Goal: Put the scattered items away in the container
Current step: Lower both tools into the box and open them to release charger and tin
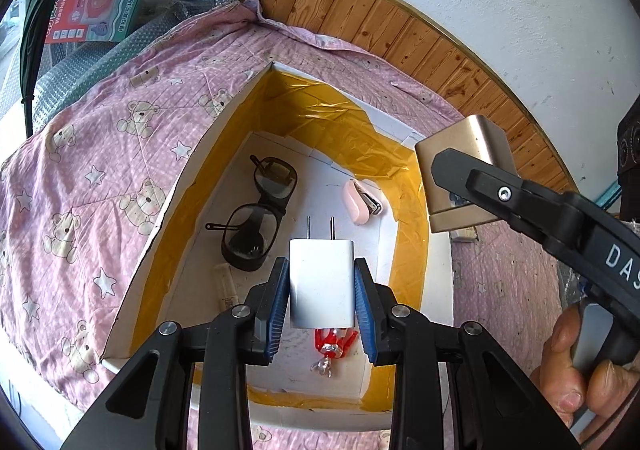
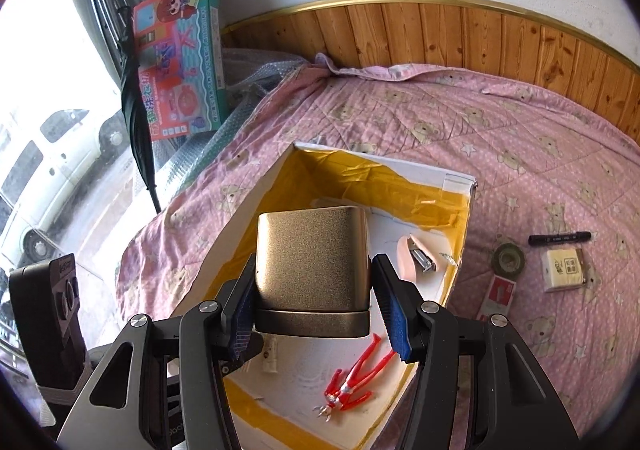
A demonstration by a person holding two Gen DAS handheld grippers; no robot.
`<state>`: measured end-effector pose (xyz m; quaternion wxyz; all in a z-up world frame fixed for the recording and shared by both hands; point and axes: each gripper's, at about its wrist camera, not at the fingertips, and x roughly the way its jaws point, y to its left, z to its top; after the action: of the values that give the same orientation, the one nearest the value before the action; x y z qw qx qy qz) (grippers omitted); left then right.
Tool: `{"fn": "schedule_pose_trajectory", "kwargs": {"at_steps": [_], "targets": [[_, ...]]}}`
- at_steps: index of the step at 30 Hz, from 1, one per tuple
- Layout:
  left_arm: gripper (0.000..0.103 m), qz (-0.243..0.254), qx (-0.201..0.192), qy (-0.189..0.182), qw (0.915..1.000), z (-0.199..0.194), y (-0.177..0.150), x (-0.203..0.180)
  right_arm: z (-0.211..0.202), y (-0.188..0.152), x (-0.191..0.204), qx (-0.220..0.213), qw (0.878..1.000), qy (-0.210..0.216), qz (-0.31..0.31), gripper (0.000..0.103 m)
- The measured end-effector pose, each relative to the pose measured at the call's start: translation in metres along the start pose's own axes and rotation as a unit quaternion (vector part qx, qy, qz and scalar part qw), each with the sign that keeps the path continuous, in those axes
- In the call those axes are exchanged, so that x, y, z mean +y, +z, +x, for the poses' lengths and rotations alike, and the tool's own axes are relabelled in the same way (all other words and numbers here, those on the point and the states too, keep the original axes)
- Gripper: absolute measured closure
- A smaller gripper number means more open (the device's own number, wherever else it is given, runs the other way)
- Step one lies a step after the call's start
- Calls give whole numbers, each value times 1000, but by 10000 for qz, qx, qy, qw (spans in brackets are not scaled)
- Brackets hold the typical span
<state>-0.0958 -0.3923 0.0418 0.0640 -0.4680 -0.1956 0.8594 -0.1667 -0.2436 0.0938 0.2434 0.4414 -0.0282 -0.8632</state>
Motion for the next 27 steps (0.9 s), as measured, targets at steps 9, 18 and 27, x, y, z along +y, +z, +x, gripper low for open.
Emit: {"fn": "schedule_pose_trajectory", "kwargs": {"at_steps": [9, 18, 27], "targets": [[70, 19, 188, 12, 9998, 20, 9, 2, 34, 22, -6, 169, 9999, -13, -35, 46], [54, -201, 494, 88, 9985, 43, 13, 16, 63, 30, -18, 396, 9991, 112, 68, 45], [48, -127, 453, 88, 9989, 48, 21, 8, 50, 29, -42, 176, 9985, 290, 428, 45]]}}
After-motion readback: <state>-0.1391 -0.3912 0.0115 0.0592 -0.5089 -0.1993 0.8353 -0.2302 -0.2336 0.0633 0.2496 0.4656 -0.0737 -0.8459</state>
